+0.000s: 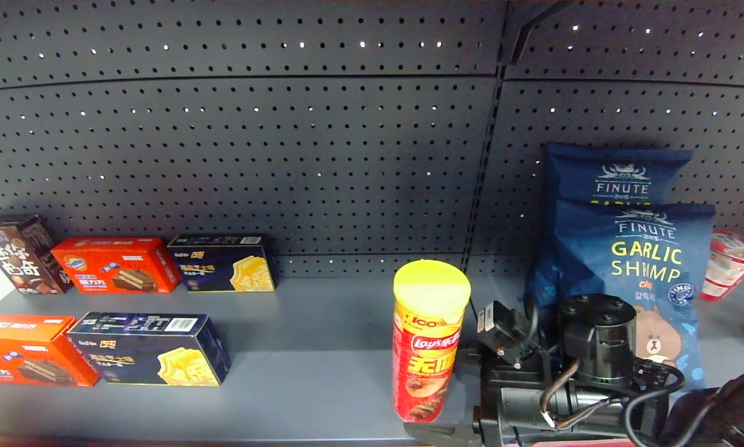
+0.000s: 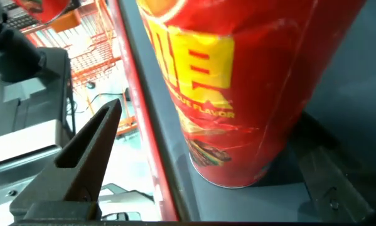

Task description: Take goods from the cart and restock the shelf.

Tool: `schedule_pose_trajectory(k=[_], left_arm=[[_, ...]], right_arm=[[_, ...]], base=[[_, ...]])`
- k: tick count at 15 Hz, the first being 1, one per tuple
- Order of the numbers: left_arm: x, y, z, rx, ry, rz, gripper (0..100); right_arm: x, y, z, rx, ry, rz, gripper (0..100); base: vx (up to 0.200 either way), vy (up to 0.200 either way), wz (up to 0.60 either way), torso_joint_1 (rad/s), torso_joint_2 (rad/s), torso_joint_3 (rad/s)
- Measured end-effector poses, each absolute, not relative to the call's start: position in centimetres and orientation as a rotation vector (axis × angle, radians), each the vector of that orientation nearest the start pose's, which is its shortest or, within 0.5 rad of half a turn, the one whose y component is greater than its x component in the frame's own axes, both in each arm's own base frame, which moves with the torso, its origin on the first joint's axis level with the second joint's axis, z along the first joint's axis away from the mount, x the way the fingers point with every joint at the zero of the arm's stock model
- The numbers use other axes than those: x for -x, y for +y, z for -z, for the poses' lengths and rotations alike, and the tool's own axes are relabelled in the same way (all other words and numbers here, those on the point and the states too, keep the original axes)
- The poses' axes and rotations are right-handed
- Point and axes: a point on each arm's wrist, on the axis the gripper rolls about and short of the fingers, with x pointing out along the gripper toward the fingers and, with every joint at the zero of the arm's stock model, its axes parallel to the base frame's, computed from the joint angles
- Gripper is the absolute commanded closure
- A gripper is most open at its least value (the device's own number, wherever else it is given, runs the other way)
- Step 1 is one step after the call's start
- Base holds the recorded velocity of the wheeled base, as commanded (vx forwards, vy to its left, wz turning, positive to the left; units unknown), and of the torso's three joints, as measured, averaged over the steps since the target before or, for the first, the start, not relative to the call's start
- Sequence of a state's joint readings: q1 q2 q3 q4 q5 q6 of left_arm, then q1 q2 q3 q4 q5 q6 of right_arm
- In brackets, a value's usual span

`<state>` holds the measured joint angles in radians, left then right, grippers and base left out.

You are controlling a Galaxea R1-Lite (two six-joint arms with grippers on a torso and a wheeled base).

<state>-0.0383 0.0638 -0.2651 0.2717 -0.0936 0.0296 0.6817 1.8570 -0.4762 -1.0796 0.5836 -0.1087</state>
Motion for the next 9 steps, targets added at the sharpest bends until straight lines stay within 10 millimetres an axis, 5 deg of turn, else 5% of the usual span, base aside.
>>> schedule_pose_trajectory(k=[9], left_arm=[[4.13,-0.05,-12.10,-0.029,0.068,0.133,100]], right_arm=[[-20.92,18.35,-9.89,0.115,0.277,-1.237,0]], base=[[0.000,0.000,0.00,0.000,0.00,0.000]])
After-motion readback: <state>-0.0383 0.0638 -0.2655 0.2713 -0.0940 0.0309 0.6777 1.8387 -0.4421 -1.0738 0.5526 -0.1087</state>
